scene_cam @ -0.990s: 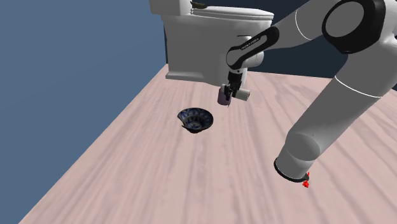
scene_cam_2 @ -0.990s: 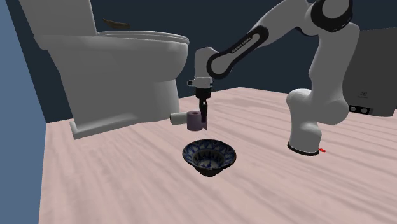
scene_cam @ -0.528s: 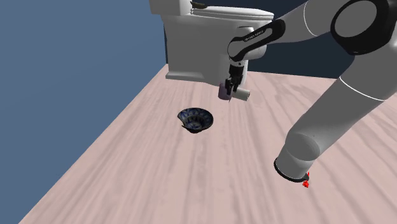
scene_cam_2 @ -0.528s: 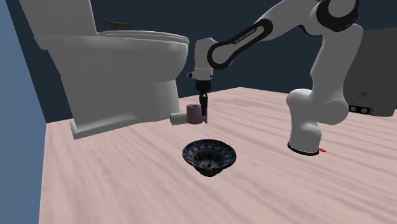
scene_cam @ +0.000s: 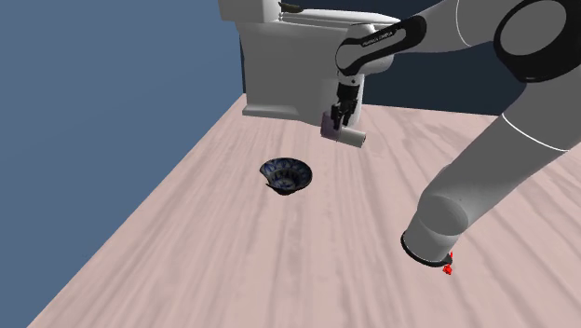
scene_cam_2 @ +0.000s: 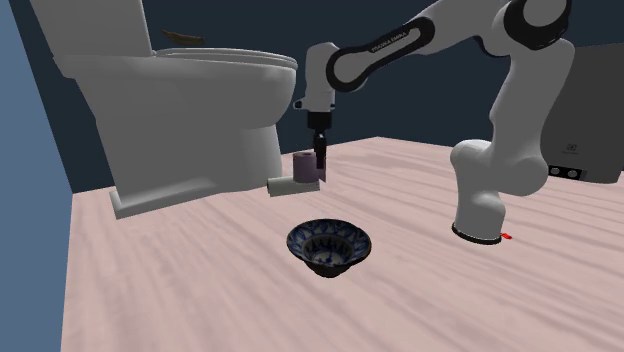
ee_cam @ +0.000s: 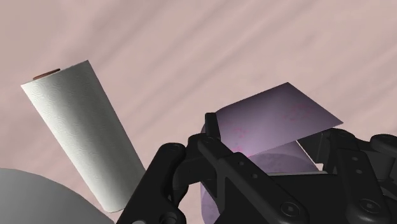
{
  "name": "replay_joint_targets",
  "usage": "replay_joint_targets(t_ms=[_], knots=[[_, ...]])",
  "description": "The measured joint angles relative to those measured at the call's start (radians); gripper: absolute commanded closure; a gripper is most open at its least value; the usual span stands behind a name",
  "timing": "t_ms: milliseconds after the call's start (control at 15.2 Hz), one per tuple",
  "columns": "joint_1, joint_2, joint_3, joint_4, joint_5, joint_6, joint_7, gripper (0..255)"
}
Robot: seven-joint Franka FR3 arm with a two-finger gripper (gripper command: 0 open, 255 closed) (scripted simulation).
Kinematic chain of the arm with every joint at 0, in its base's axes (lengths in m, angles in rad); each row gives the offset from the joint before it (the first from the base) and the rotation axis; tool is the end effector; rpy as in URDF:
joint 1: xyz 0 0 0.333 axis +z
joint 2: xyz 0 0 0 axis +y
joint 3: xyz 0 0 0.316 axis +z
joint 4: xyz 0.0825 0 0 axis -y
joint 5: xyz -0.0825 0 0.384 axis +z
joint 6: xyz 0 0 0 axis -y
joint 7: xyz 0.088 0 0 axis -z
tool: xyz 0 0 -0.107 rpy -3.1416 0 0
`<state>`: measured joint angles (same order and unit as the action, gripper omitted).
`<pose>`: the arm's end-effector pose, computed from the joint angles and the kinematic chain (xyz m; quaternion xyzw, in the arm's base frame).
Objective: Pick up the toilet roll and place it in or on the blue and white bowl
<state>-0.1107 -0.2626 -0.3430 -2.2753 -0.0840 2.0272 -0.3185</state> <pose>0.4194 -0.2162 0.4566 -0.9990 0.0436 -0.0029 0.0053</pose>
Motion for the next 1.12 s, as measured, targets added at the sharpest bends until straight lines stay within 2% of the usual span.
replay_joint_targets(t_ms=[462,1122], knots=[[0.006,-0.032,0.018,0.058,-0.002,-0.089,0.020,255],[0.089,-0.135,0.186,-0.029,0.032,-0.113,0.254,255]])
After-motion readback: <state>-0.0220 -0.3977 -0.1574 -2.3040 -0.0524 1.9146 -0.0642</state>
